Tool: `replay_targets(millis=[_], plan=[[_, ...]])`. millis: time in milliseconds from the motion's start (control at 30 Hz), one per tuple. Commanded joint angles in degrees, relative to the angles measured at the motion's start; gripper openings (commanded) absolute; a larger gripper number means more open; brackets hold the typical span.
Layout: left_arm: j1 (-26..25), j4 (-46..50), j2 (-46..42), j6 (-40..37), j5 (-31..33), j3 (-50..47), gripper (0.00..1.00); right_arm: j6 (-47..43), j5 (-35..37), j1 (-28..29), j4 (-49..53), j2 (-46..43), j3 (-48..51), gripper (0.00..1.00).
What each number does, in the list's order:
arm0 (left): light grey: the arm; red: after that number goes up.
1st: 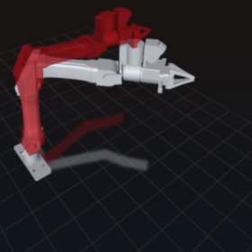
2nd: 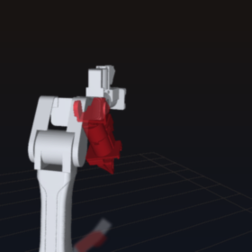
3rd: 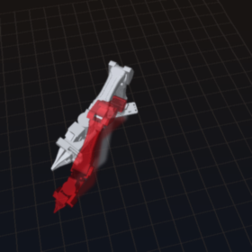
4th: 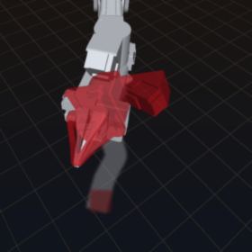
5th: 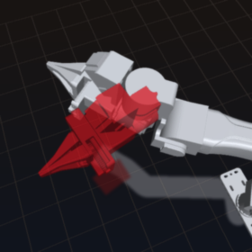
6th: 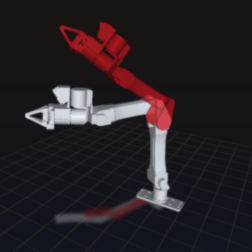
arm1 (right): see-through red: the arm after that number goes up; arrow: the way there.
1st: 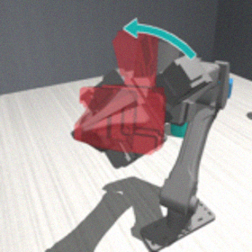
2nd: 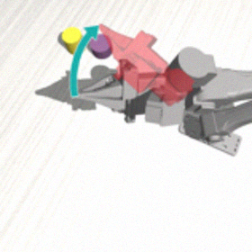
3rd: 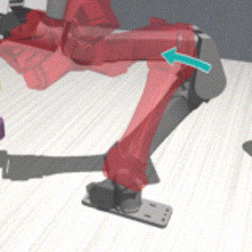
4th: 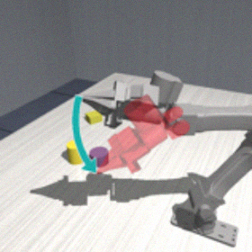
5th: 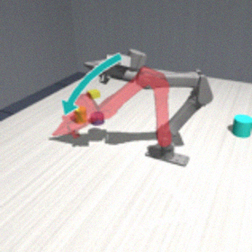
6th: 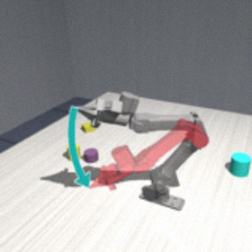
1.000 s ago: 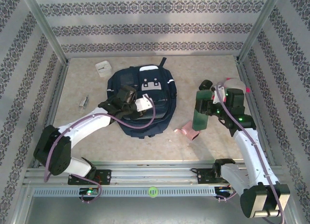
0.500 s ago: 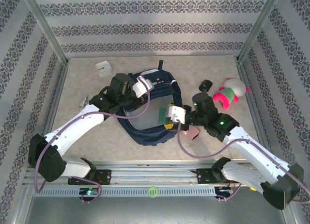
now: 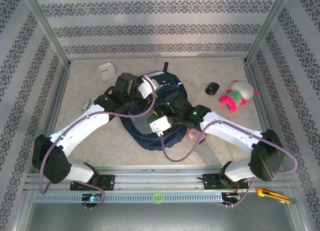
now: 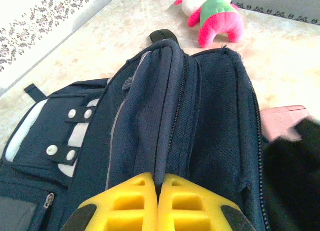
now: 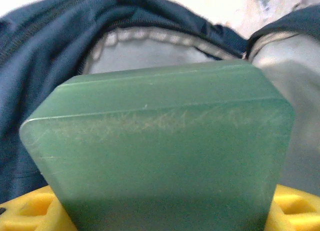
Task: Pack the student bag
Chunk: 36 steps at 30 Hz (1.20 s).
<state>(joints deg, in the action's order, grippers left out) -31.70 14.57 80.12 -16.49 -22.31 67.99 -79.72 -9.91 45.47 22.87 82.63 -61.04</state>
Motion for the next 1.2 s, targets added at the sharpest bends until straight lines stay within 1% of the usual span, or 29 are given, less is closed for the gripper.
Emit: replay_targets(millis=[0, 133, 267, 333, 467, 600, 700, 800, 867, 967, 1000, 1067, 1133, 1167], plan=[[0.1, -7.1, -2.3, 2.3, -4.8, 3.2, 0.00, -5.1, 2.2, -0.7, -0.9, 4.5, -4.1, 0.46], [0.2, -7.2, -3.3, 2.7, -5.3, 3.6, 0.00, -4.0, 0.8, -1.8, -1.8, 9.9, -7.5, 0.47], [0.2, -8.0, -4.4, 4.6, -6.9, 4.0, 0.00, -0.7, 0.4, -3.6, -1.2, 15.5, -12.0, 0.56], [0.2, -8.5, -5.0, 5.0, -7.2, 3.7, 0.00, 0.7, 0.8, -4.0, -1.3, 16.8, -12.6, 0.61], [0.3, -8.1, -5.4, 3.9, -4.9, 3.0, 0.00, 6.7, 1.8, -3.7, -4.4, 16.3, -11.3, 0.73], [0.5, -8.0, -4.7, 3.9, -5.0, 3.0, 0.00, 12.9, 5.0, -2.8, -6.1, 15.0, -10.0, 0.84], [0.6, -8.5, -4.3, 4.2, -4.7, 2.8, 0.00, 14.4, 4.3, -2.7, -6.2, 13.1, -8.1, 0.85], [0.9, -8.6, -4.1, 4.3, -4.0, 2.7, 0.00, 18.4, 3.9, -2.7, -7.2, 10.6, -6.0, 0.85], [1.1, -8.7, -4.0, 4.8, -3.0, 2.5, 0.00, 24.9, 3.7, -2.6, -7.0, 8.4, -4.9, 0.83], [1.3, -8.8, -4.4, 5.2, -2.0, 2.2, 0.00, 40.3, 2.3, -2.2, -5.8, 3.7, -2.7, 0.76], [1.4, -8.9, -4.6, 5.3, -1.9, 2.0, 0.00, 46.5, 1.8, -1.9, -5.8, 1.7, -1.2, 0.73], [1.5, -8.9, -4.8, 5.7, -1.1, 1.8, 0.00, 62.0, 1.2, -1.5, -7.6, -2.1, 2.1, 0.68], [1.6, -9.4, -5.1, 6.0, -0.4, 1.6, 0.00, 78.7, 0.9, -0.5, -12.7, -5.3, 7.4, 0.58], [1.6, -9.4, -5.1, 6.3, 0.0, 1.6, 0.00, 85.2, 1.9, 0.2, -14.3, -6.4, 9.5, 0.56]])
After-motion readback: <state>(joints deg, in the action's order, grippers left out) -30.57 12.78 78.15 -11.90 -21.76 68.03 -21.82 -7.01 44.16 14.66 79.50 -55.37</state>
